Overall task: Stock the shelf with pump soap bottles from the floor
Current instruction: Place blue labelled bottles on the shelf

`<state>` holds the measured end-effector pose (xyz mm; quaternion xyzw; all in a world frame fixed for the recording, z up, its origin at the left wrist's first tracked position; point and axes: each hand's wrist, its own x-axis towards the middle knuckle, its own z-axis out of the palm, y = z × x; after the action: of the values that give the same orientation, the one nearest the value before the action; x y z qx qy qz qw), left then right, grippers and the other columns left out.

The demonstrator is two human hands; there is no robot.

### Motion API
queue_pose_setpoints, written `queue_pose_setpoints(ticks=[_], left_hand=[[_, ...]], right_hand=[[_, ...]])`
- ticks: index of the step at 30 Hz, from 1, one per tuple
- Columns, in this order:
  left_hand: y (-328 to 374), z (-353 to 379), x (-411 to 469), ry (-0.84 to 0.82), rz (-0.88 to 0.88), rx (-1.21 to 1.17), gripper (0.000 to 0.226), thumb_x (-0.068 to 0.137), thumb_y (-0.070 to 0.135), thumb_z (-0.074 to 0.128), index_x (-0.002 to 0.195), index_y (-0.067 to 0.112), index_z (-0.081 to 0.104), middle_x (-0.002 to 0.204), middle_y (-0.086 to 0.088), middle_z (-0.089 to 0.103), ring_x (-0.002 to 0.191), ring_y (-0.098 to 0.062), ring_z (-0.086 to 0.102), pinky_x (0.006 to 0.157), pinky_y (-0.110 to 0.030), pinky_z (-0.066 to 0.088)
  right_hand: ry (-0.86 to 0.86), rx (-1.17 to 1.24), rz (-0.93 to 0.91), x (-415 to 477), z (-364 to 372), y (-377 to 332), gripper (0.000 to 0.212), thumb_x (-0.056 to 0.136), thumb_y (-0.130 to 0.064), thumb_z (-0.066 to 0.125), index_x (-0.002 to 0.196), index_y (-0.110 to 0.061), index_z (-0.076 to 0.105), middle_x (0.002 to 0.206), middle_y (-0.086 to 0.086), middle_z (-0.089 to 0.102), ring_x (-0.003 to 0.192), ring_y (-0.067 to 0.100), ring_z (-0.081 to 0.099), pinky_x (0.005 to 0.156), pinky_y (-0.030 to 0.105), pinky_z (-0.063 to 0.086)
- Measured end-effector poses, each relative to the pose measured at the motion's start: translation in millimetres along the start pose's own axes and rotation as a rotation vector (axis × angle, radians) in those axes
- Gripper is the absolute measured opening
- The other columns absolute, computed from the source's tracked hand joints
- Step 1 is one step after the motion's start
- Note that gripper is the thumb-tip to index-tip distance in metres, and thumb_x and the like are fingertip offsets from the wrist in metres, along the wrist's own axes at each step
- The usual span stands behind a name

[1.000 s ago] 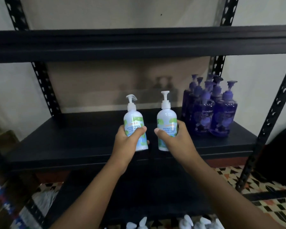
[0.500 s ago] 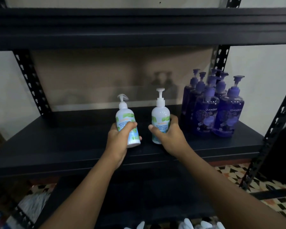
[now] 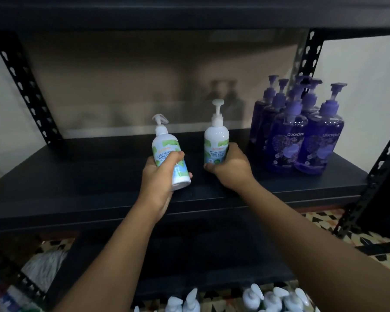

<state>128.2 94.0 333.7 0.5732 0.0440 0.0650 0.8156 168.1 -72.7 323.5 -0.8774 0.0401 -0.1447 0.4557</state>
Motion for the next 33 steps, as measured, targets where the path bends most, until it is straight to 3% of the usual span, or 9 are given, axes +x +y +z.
queue_pose_setpoints(ticks=[10, 22, 27, 30, 33], left_hand=[[-1.1, -2.9, 2.6, -0.022, -0.024, -0.048, 0.036, 0.088, 0.020, 0.072, 0.120, 0.010, 0.059, 0.099, -0.014, 0.067, 0.067, -0.026, 0.071, 0.064, -0.035, 0.059], [-2.3, -3.1, 5.9, -0.045, -0.038, -0.040, 0.035, 0.088, 0.021, 0.072, 0.120, 0.012, 0.060, 0.104, -0.015, 0.068, 0.070, -0.026, 0.072, 0.063, -0.035, 0.060], [-2.4, -2.6, 5.7, -0.041, -0.035, -0.035, 0.036, 0.088, 0.020, 0.072, 0.120, 0.011, 0.059, 0.105, -0.015, 0.067, 0.069, -0.027, 0.072, 0.064, -0.035, 0.061], [-2.3, -2.4, 4.2, -0.039, -0.026, -0.044, 0.036, 0.089, 0.020, 0.072, 0.121, 0.011, 0.059, 0.108, -0.017, 0.068, 0.071, -0.028, 0.072, 0.066, -0.036, 0.061], [-2.5, -1.4, 3.1, -0.028, -0.011, -0.041, 0.036, 0.088, 0.019, 0.073, 0.121, 0.011, 0.059, 0.108, -0.016, 0.069, 0.073, -0.029, 0.073, 0.066, -0.036, 0.060]], right_hand=[[0.036, -0.073, 0.007, 67.0, 23.9, -0.7, 0.060, 0.083, -0.025, 0.083, 0.127, 0.000, 0.051, 0.130, 0.015, 0.061, 0.120, 0.029, 0.060, 0.083, 0.023, 0.041], [0.018, -0.070, 0.007, 108.2, 36.6, 6.8, 0.060, 0.077, -0.023, 0.086, 0.127, -0.007, 0.058, 0.124, 0.011, 0.066, 0.116, 0.027, 0.064, 0.094, 0.030, 0.052], [0.008, -0.024, 0.047, 103.1, 32.7, 6.5, 0.070, 0.072, -0.026, 0.090, 0.128, -0.006, 0.054, 0.126, 0.011, 0.063, 0.117, 0.026, 0.063, 0.096, 0.034, 0.053], [-0.018, 0.025, 0.036, 83.1, 21.6, 6.0, 0.069, 0.073, -0.031, 0.089, 0.128, -0.007, 0.055, 0.128, 0.011, 0.063, 0.119, 0.025, 0.062, 0.094, 0.031, 0.052], [-0.089, -0.216, 0.006, 51.2, 7.0, 7.0, 0.078, 0.082, -0.049, 0.077, 0.144, -0.012, 0.045, 0.146, 0.011, 0.045, 0.134, 0.028, 0.047, 0.109, 0.038, 0.044]])
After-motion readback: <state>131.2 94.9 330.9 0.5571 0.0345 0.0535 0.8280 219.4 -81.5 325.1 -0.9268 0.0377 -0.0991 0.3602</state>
